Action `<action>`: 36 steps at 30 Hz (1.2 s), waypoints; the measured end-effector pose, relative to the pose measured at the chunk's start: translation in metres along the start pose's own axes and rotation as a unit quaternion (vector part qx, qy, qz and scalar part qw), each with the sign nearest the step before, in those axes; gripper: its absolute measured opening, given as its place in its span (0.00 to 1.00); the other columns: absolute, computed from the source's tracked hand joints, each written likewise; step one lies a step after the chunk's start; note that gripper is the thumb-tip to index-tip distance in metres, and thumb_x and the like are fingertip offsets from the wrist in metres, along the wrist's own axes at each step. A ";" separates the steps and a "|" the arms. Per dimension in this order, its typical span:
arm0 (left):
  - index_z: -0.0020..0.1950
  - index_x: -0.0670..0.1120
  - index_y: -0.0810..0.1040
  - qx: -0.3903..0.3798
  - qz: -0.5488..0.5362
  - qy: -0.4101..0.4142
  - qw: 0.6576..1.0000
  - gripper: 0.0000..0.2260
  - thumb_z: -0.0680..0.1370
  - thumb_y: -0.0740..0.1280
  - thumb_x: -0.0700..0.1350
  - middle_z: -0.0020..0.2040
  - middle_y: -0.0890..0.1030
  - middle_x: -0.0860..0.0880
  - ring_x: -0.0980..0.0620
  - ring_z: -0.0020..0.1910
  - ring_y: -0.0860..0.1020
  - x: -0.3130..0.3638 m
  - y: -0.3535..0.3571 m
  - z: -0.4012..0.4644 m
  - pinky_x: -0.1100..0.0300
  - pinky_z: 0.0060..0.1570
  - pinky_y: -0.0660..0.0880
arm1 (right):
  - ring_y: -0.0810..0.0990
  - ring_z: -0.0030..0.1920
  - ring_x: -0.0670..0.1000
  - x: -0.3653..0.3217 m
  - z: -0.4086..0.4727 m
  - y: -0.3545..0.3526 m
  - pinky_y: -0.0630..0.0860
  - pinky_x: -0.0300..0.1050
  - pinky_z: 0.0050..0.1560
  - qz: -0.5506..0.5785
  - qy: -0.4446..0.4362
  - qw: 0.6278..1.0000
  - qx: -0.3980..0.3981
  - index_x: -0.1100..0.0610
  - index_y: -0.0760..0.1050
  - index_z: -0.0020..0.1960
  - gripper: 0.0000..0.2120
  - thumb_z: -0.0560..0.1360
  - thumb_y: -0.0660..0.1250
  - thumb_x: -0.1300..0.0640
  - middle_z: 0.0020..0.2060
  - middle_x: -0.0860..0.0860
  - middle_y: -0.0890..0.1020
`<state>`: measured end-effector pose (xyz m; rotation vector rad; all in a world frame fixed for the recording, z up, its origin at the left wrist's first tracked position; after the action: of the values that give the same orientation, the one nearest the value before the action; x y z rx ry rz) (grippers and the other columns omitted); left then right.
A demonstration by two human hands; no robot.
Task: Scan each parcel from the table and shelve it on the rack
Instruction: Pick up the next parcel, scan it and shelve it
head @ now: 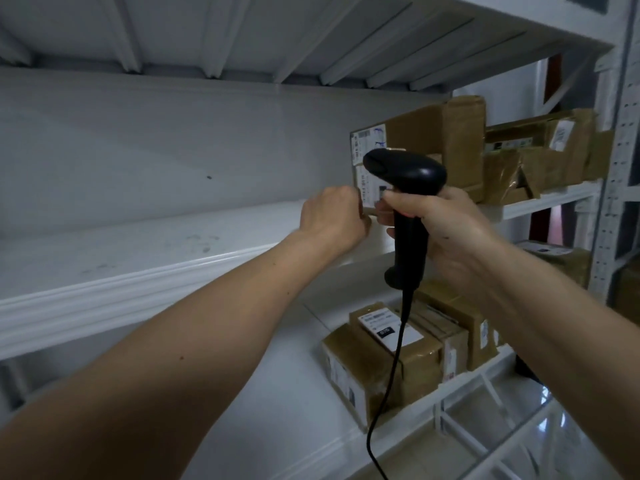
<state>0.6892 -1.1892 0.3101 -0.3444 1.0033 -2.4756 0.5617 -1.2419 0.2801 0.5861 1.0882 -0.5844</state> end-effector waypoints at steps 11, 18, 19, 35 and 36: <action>0.52 0.46 0.78 -0.007 0.093 0.000 0.996 0.09 0.75 0.63 0.46 0.47 0.80 0.46 0.43 0.46 0.78 -0.088 -0.111 -0.127 0.57 0.38 0.64 | 0.83 0.38 0.48 -0.016 -0.104 0.139 0.80 0.38 0.37 0.066 0.011 0.990 -0.123 0.58 0.77 0.46 0.03 0.74 0.69 0.63 0.42 0.54 0.83; 0.46 0.45 0.76 -0.059 0.113 -0.078 0.989 0.06 0.74 0.64 0.46 0.45 0.81 0.46 0.43 0.44 0.78 -0.175 -0.187 -0.269 0.56 0.38 0.68 | 0.84 0.42 0.50 -0.002 -0.202 0.256 0.80 0.45 0.48 0.059 0.050 0.975 -0.209 0.58 0.79 0.48 0.05 0.73 0.71 0.62 0.44 0.55 0.85; 0.46 0.45 0.76 -0.068 0.120 -0.094 0.986 0.06 0.74 0.63 0.47 0.45 0.81 0.46 0.43 0.44 0.78 -0.189 -0.196 -0.290 0.56 0.38 0.68 | 0.84 0.43 0.51 0.003 -0.219 0.273 0.80 0.47 0.50 0.060 0.057 0.972 -0.221 0.59 0.79 0.48 0.05 0.72 0.71 0.62 0.43 0.55 0.85; 0.45 0.45 0.74 -0.157 0.142 -0.340 0.916 0.06 0.77 0.60 0.47 0.39 0.76 0.49 0.48 0.36 0.75 -0.372 -0.289 -0.594 0.57 0.34 0.67 | 0.84 0.38 0.52 0.134 -0.456 0.512 0.80 0.50 0.50 0.075 0.228 0.897 -0.372 0.61 0.80 0.49 0.07 0.71 0.73 0.63 0.39 0.56 0.84; 0.45 0.45 0.73 -0.165 0.150 -0.358 0.907 0.06 0.77 0.60 0.47 0.38 0.75 0.49 0.48 0.36 0.74 -0.383 -0.290 -0.609 0.58 0.33 0.67 | 0.84 0.39 0.53 0.144 -0.466 0.524 0.80 0.51 0.51 0.073 0.240 0.891 -0.377 0.61 0.80 0.48 0.07 0.71 0.73 0.63 0.39 0.56 0.84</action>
<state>0.6985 -0.4544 0.0621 -1.0310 1.0324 -1.6706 0.6786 -0.5698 0.0622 0.1133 1.6007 0.1583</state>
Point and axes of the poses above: each hand's wrist, its own z-axis towards the middle knuckle, its own y-axis out of the palm, x = y × z, the point moved 7 cm from there along z, towards the middle knuckle
